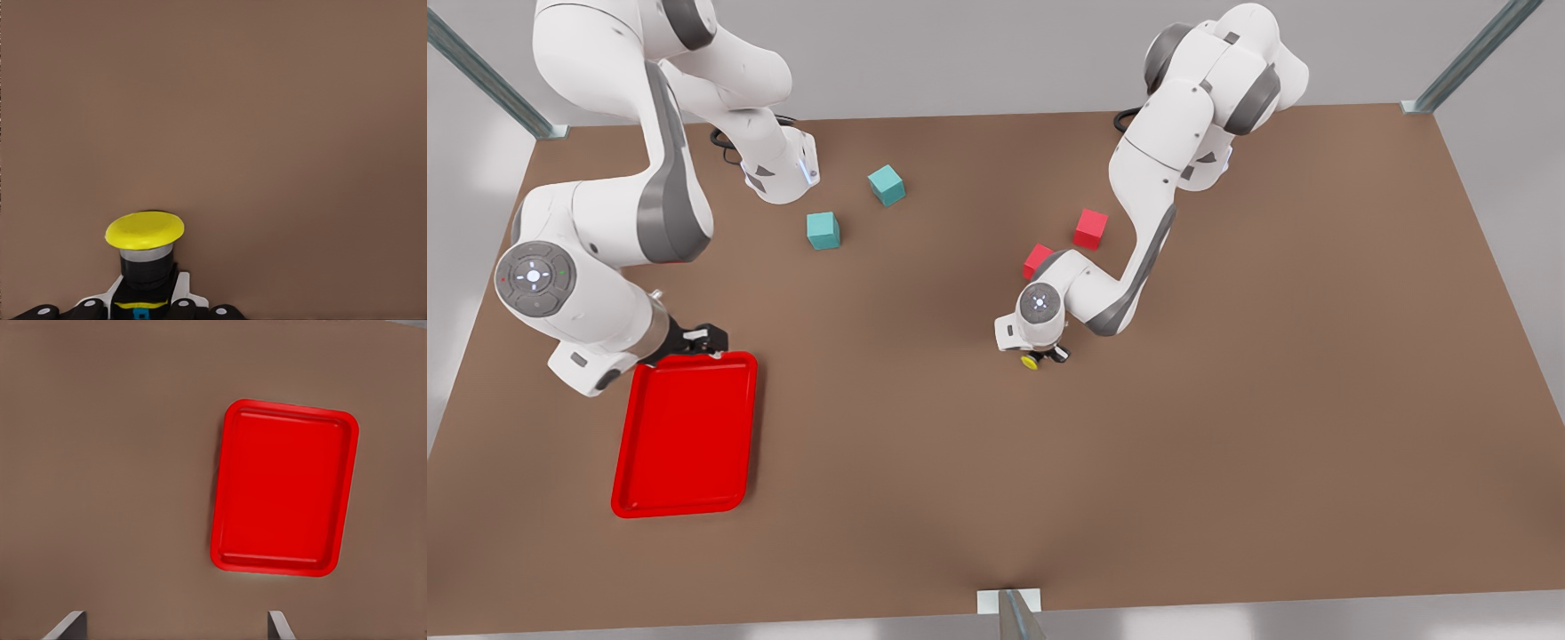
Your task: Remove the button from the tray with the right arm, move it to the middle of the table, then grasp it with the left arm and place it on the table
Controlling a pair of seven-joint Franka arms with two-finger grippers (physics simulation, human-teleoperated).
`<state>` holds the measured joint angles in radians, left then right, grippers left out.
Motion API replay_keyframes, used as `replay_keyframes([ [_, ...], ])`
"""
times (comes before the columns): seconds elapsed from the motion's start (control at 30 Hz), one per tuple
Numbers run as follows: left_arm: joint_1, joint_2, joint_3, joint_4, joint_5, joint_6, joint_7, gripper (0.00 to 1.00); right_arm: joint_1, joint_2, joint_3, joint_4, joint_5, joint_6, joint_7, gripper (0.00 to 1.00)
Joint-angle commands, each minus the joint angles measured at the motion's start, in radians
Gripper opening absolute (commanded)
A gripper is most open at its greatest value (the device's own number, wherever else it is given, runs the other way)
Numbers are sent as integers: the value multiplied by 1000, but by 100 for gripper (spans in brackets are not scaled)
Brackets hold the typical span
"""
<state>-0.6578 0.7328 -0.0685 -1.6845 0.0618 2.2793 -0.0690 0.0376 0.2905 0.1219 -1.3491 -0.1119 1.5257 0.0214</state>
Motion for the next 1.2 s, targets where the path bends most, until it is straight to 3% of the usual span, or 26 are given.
replay_keyframes([
  [0.0,0,-1,1,0,-5,-8,40,38,1,-1,-1,1,1,8,-9,100],
  [0.33,-3,-30,-1,31,-14,-66,-64,37,-5,-2,-4,2,-9,5,-11,100],
  [0.43,-32,-61,-8,55,-4,-84,-622,37,-7,-2,-5,2,-8,5,-11,100],
  [0.5,-128,-56,114,86,242,-86,-1333,37,-16,-2,-5,2,-8,5,-11,100],
  [0.63,-160,-49,147,158,664,-563,-2169,37,-16,-2,-4,2,-8,5,-11,100],
  [0.73,-194,-35,154,166,852,-725,-2666,37,-16,-2,-4,2,-8,5,-11,100],
  [0.83,-217,-6,154,164,935,-867,-2927,37,-16,-2,-5,2,-8,5,-11,100],
  [0.9,-210,36,154,163,1032,-830,-3157,38,-18,-2,-4,2,-8,5,-11,100],
  [1.17,-206,184,157,146,1141,-706,-3367,37,-24,-2,-4,2,-8,4,-11,100],
])
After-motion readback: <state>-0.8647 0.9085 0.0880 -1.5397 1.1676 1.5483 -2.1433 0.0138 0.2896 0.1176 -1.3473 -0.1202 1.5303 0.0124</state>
